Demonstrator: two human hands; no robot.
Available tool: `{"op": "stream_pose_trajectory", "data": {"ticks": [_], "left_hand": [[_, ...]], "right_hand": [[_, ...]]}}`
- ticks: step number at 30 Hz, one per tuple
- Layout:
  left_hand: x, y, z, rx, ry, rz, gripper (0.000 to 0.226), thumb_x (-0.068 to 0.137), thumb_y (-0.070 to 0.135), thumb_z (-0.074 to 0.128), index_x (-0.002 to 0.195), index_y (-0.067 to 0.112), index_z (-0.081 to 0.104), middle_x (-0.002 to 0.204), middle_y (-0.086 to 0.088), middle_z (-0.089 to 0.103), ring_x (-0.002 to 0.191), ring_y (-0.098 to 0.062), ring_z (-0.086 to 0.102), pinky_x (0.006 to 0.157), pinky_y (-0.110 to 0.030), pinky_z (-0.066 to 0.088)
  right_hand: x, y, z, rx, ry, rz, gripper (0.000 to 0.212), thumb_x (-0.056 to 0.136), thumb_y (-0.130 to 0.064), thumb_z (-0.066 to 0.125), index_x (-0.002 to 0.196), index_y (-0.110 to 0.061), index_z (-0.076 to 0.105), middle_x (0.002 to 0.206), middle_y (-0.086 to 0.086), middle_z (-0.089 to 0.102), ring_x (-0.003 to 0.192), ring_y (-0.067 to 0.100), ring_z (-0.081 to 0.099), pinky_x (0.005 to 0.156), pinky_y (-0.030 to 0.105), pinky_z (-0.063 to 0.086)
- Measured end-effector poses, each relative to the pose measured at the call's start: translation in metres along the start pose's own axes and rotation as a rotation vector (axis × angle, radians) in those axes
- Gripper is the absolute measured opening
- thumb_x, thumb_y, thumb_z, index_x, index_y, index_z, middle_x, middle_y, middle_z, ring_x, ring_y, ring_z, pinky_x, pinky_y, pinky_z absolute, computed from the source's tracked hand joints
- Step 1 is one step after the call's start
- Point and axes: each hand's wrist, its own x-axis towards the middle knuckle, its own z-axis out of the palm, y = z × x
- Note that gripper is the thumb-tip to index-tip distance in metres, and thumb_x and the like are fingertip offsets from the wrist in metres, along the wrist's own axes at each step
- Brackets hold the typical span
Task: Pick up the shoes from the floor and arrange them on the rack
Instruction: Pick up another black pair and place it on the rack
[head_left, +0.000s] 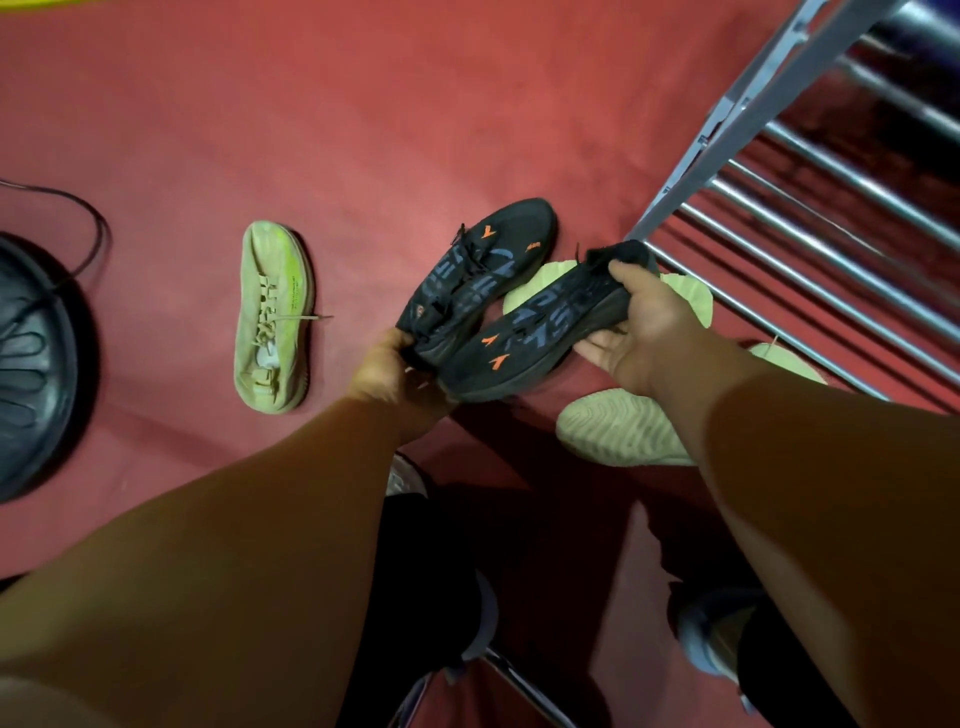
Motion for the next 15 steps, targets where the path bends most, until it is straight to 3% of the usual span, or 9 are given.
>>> {"op": "stream_pose_trajectory", "data": {"ticks": [2,5,8,9,12,15], "left_hand": [[-0.008,-0.005,0.004,0.045,-0.075,-0.027,0.016,0.089,0.021,0.047,0.088,0.008,0.056,0.080,-0.012,0.066,0.079,-0.028,0.063,0.076,-0.043,0.055],[-0.026,-0.017,0.011,0.166,-0.165,-0.071,0.021,0.089,0.013,0.043,0.094,0.004,0.062,0.085,-0.015,0.067,0.082,-0.031,0.064,0.087,-0.048,0.055],[-0.045,-0.022,0.017,0.279,-0.227,-0.080,0.024,0.089,0.008,0.041,0.094,0.002,0.064,0.087,-0.018,0.060,0.083,-0.030,0.056,0.081,-0.043,0.058],[-0.051,-0.022,0.018,0.303,-0.243,-0.080,0.024,0.090,0.009,0.041,0.095,0.002,0.063,0.089,-0.018,0.059,0.085,-0.030,0.054,0.078,-0.042,0.059],[-0.074,-0.016,0.024,0.366,-0.264,-0.055,0.022,0.093,0.012,0.044,0.099,0.000,0.062,0.092,-0.020,0.061,0.079,-0.029,0.061,0.081,-0.044,0.057],[-0.104,-0.009,0.032,0.452,-0.235,-0.014,0.018,0.092,0.014,0.052,0.097,-0.001,0.060,0.080,-0.020,0.065,0.075,-0.028,0.067,0.073,-0.041,0.060]], "right_hand": [[-0.010,0.009,0.004,-0.037,-0.044,0.014,0.031,0.090,-0.032,0.074,0.116,-0.016,0.070,0.110,0.005,0.077,0.096,0.027,0.076,0.089,0.046,0.060],[-0.025,0.027,0.010,-0.136,-0.060,0.022,0.021,0.087,-0.016,0.069,0.108,-0.014,0.069,0.100,0.009,0.078,0.080,0.026,0.076,0.068,0.043,0.064],[-0.034,0.037,0.004,-0.240,-0.041,-0.007,0.040,0.069,-0.009,0.066,0.109,-0.010,0.069,0.105,0.018,0.076,0.084,0.034,0.075,0.079,0.060,0.061],[-0.039,0.037,0.001,-0.263,-0.037,-0.010,0.042,0.070,-0.006,0.065,0.111,-0.010,0.068,0.106,0.018,0.076,0.087,0.035,0.075,0.078,0.058,0.062],[-0.070,0.027,-0.008,-0.317,-0.010,-0.007,0.029,0.085,0.006,0.058,0.110,-0.006,0.066,0.105,0.015,0.073,0.084,0.030,0.072,0.057,0.035,0.059],[-0.100,0.015,-0.026,-0.400,0.017,-0.031,0.020,0.088,0.007,0.057,0.104,-0.004,0.064,0.105,0.018,0.070,0.081,0.028,0.069,0.051,0.029,0.053]]}}
